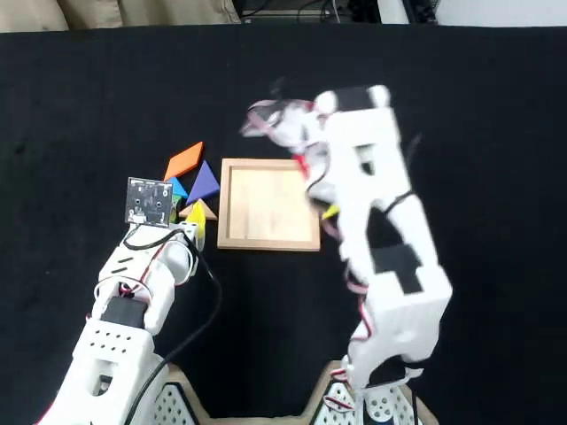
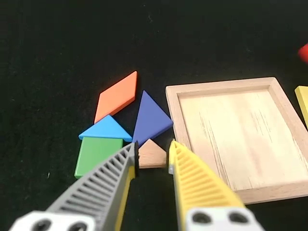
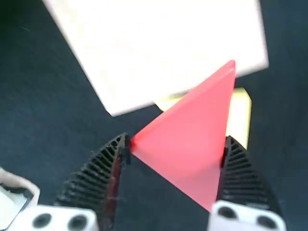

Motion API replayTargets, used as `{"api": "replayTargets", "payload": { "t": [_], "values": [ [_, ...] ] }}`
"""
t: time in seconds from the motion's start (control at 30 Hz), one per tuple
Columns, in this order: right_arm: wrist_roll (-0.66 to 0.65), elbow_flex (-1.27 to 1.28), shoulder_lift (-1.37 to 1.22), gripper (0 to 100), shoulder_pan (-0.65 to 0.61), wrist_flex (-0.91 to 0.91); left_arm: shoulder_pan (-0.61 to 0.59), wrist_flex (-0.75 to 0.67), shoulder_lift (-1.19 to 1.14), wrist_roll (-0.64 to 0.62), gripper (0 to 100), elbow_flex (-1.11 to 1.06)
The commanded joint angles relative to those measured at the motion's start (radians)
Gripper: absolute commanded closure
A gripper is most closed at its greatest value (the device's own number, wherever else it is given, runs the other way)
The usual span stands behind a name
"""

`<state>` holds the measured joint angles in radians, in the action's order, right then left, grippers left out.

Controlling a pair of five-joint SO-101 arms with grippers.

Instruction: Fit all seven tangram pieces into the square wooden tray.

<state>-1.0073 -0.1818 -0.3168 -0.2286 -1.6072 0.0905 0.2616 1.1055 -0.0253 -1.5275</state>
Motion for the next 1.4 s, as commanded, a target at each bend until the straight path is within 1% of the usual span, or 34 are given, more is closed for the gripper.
{"api": "replayTargets", "payload": {
  "t": [0.0, 0.07, 0.17, 0.33, 0.47, 0.73, 0.8, 0.87, 0.93, 1.0, 1.1, 1.2, 1.3, 1.37],
  "values": [
    [0.017, 0.179, 0.127, 76.2, -0.114, 0.190, 0.007, -0.018, 0.017, 0.003, 88, 0.008],
    [0.018, 0.245, 0.133, 76.2, -0.158, 0.264, 0.007, -0.020, 0.017, 0.003, 88, 0.002],
    [0.018, 0.282, 0.133, 76.2, -0.210, 0.295, 0.007, -0.023, 0.017, 0.003, 88, -0.001],
    [0.009, 0.280, 0.131, 76.5, -0.219, 0.295, 0.007, -0.023, 0.017, 0.003, 88, -0.001],
    [-0.032, 0.266, 0.081, 76.5, -0.218, 0.304, 0.005, -0.023, 0.017, 0.003, 88, -0.004],
    [0.000, 0.166, -0.093, 75.6, -0.221, 0.287, 0.005, -0.023, 0.017, 0.005, 88, -0.004],
    [0.000, 0.150, -0.104, 70.4, -0.221, 0.250, 0.005, -0.023, 0.017, 0.005, 88, -0.002],
    [0.000, 0.134, -0.102, 60.8, -0.218, 0.230, 0.005, -0.023, 0.017, 0.005, 88, -0.004],
    [-0.002, 0.119, -0.096, 53.8, -0.216, 0.215, 0.005, -0.023, 0.017, 0.005, 88, -0.005],
    [-0.020, 0.096, -0.090, 52.8, -0.216, 0.190, 0.005, -0.023, 0.017, 0.005, 88, -0.005],
    [-0.054, 0.033, -0.070, 58.3, -0.216, 0.130, 0.005, -0.023, 0.017, 0.005, 88, -0.005],
    [-0.051, -0.068, -0.022, 69.3, -0.192, 0.043, 0.005, -0.023, 0.017, 0.008, 88, -0.005],
    [-0.035, -0.133, 0.008, 86.4, -0.144, -0.018, 0.005, -0.023, 0.017, 0.009, 88, -0.005],
    [0.048, -0.130, 0.008, 99.3, -0.097, -0.031, 0.005, -0.023, 0.017, 0.009, 88, -0.005]
  ]
}}
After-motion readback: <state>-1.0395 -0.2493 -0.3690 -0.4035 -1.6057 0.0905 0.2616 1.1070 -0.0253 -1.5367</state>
